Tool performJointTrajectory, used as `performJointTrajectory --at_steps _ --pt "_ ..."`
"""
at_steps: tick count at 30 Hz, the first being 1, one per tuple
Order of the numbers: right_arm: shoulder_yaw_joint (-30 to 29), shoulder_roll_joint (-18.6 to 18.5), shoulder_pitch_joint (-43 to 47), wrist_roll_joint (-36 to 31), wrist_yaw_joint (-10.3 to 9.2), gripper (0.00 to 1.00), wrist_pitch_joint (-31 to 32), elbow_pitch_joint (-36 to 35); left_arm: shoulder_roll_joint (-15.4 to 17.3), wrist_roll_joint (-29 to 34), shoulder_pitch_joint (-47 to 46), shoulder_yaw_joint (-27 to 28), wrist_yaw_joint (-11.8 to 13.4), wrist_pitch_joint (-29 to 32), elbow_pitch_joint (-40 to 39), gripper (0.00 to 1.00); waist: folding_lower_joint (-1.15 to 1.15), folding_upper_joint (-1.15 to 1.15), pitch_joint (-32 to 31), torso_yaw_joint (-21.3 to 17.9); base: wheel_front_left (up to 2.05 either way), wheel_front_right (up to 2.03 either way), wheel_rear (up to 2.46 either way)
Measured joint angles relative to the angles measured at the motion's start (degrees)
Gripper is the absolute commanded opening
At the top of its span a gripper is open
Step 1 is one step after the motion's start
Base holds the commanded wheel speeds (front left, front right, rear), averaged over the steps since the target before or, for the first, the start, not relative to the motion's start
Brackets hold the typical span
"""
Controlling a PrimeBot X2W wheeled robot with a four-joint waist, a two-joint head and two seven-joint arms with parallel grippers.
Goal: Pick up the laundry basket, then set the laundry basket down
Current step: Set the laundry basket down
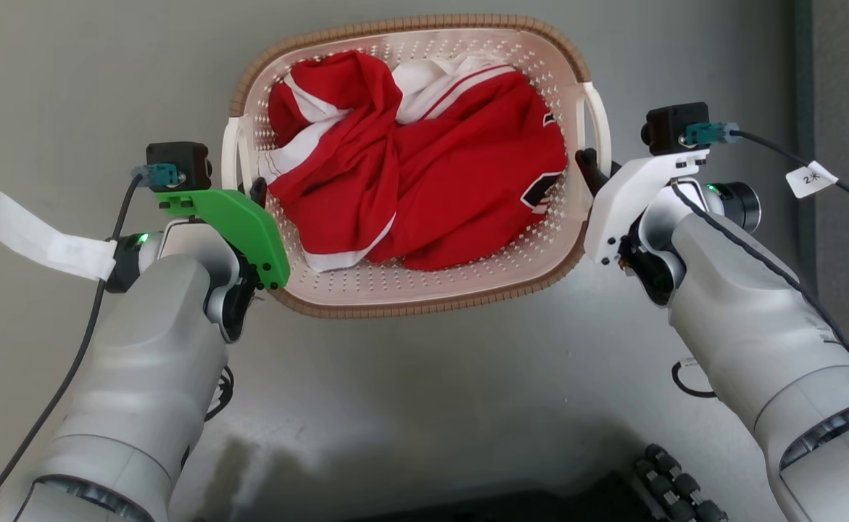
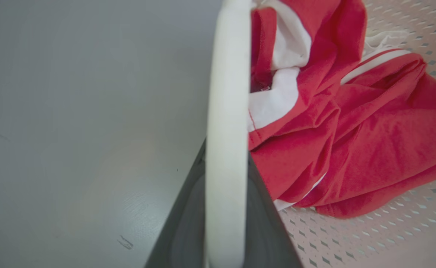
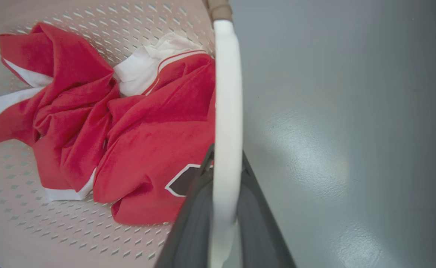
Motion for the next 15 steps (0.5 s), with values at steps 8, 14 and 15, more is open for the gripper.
performJointTrajectory --at_steps 8,14,15 --pt "-0.29 0.03 -1.29 0.09 0.0 0.0 -0.78 1.44 -0.48 0.01 -1.15 -0.11 -0.52 -1.03 0.88 0.0 0.0 0.0 4.55 -0.16 0.0 0.0 0.0" --pt "-0.57 0.11 -1.81 0.19 0.11 0.0 -1.55 2.42 -0.81 0.01 -1.85 -0.22 -1.4 -1.77 2.09 0.0 -0.01 0.0 6.28 -0.09 0.0 0.0 0.0" --pt "-0.57 0.11 -1.9 0.19 0.12 0.0 -1.91 2.49 -0.82 0.01 -1.91 -0.25 -1.53 -1.79 2.23 0.0 -0.01 0.0 6.36 -0.04 0.0 0.0 0.0"
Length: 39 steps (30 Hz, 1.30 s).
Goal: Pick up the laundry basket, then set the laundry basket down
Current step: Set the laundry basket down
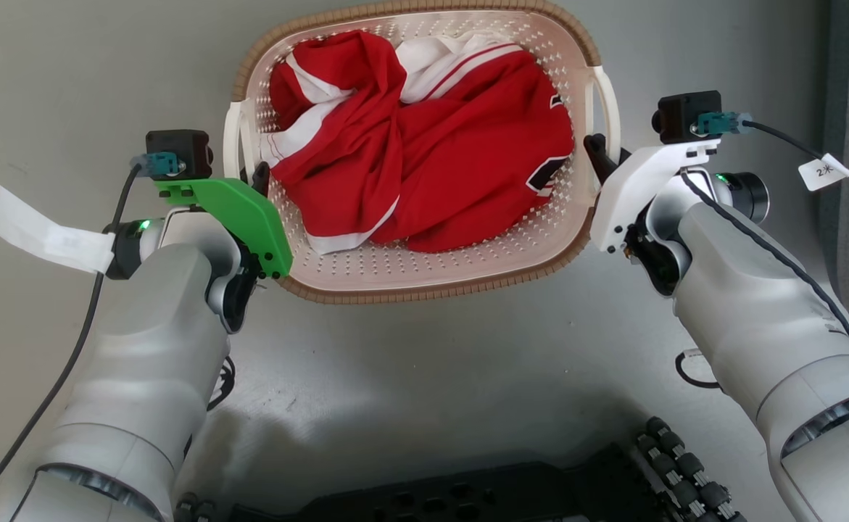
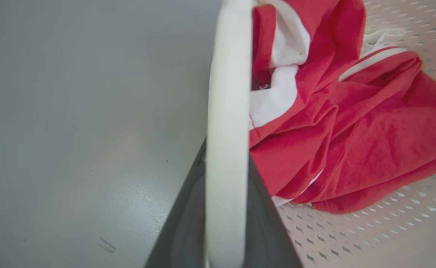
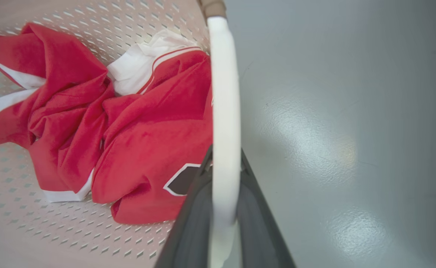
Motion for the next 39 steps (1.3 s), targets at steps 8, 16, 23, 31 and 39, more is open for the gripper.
performJointTrajectory --at_steps 8,16,23,31,39 --pt "0.05 0.12 -0.75 0.1 0.77 0.48 -0.59 0.7 -0.13 0.0 -0.32 -0.35 -1.07 -0.14 1.0 1.0 0.0 0.0 0.09 0.15 0.0 0.0 0.0" --pt "0.05 -1.1 -0.76 0.35 0.98 1.0 -2.22 1.35 0.81 0.83 -0.51 -1.09 -1.38 -0.2 2.36 1.0 0.0 0.0 -0.69 0.15 0.0 0.0 0.0" --pt "0.29 -1.04 -0.73 0.53 1.42 1.0 -4.25 1.67 0.8 1.57 -0.54 -1.49 -1.6 -1.42 3.52 1.0 0.0 0.0 -2.37 0.08 0.0 0.0 0.0" --pt "0.09 -1.04 0.62 0.62 1.7 1.0 -6.48 1.79 0.76 1.05 -0.14 -0.92 -2.01 -4.41 3.66 1.0 0.0 0.0 -5.71 0.14 0.0 0.0 0.0" --pt "-1.56 -1.69 3.42 2.15 1.94 1.0 -7.68 1.74 0.69 2.16 0.57 -2.05 -2.01 -7.45 3.26 1.0 0.0 0.0 -11.25 0.43 0.0 0.0 0.0"
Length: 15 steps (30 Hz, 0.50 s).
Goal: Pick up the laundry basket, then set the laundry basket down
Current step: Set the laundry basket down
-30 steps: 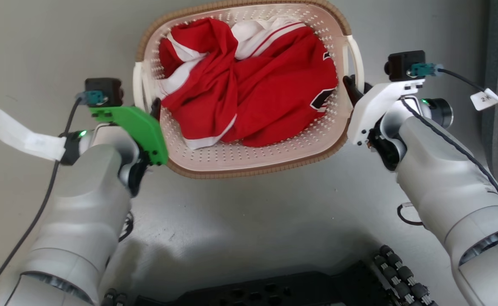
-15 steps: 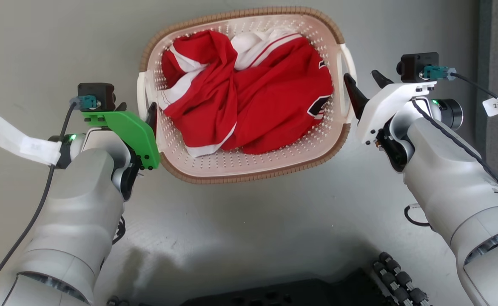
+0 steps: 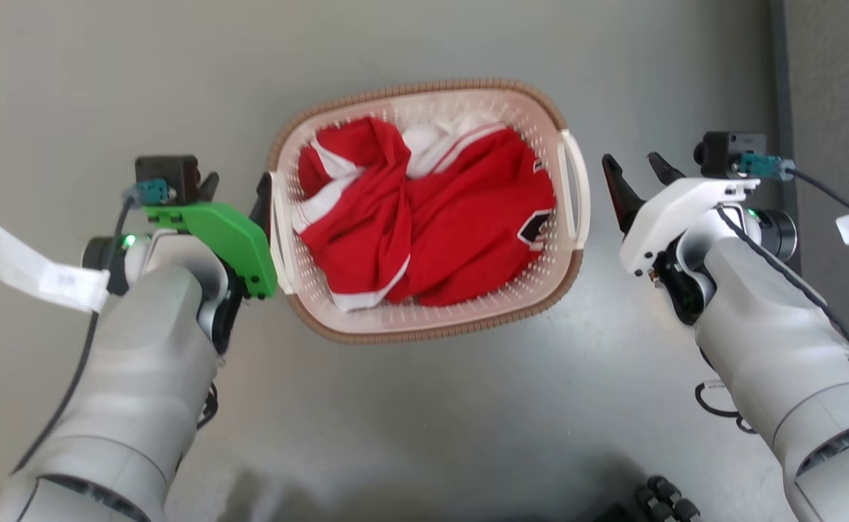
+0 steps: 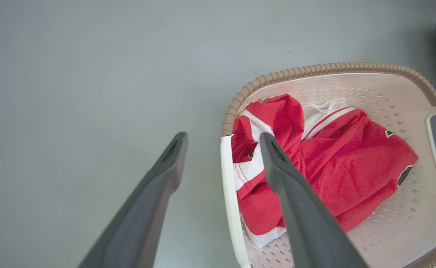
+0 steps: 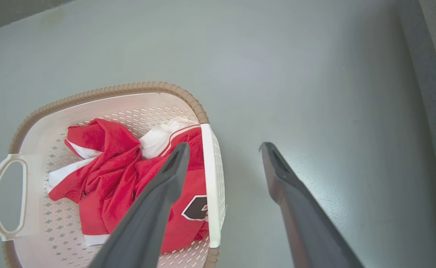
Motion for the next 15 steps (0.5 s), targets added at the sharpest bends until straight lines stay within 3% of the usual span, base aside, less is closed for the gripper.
performJointTrajectory --at_steps 9,15 --pt "-1.83 -0.21 3.35 0.59 0.02 1.0 -0.6 -2.44 -0.05 0.43 3.83 0.08 0.52 -1.35 -1.69 1.0 0.0 0.0 -7.07 0.43 0.0 0.0 0.0" --pt "-5.1 -2.15 4.55 0.49 -0.65 1.0 -0.6 -9.37 0.0 0.52 6.24 1.85 1.35 -1.52 -5.25 1.0 -0.01 0.0 -11.92 0.54 0.0 0.0 0.0"
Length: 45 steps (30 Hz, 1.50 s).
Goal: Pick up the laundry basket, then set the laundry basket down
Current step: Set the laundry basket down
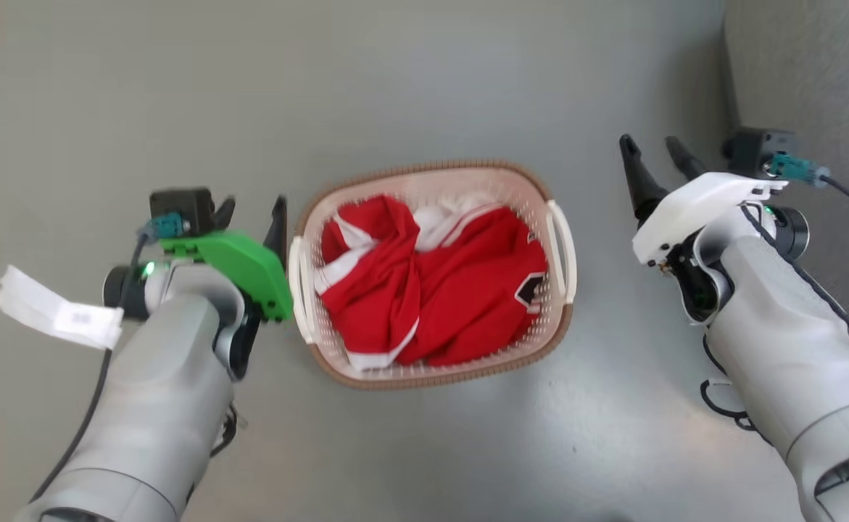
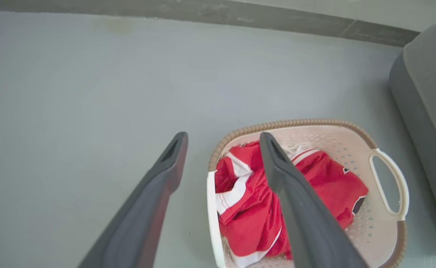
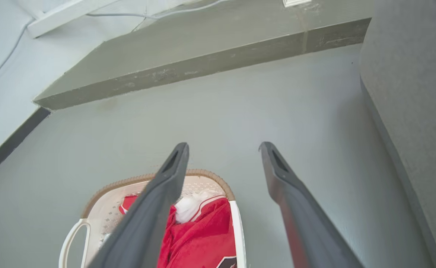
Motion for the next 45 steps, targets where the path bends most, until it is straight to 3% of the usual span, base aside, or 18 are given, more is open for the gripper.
performJointTrajectory --at_steps 21,32,45 --pt "-6.49 -3.27 13.29 -7.33 -5.57 1.0 -0.07 -18.51 6.58 10.8 12.28 10.59 8.53 0.0 -27.6 1.0 0.0 0.0 -16.54 0.05 0.0 0.0 0.0" --pt "-8.22 -3.6 19.83 -11.47 -8.09 1.0 -0.07 -27.41 8.8 15.58 22.41 13.74 9.85 -0.01 -38.82 1.0 0.0 0.0 -21.5 0.15 0.0 0.0 0.0" --pt "-9.26 -3.89 29.43 -14.41 -10.54 1.0 -0.08 -36.08 8.82 19.09 34.31 17.13 10.85 0.0 -48.1 1.0 0.0 0.0 -24.86 -0.31 0.0 0.0 0.0"
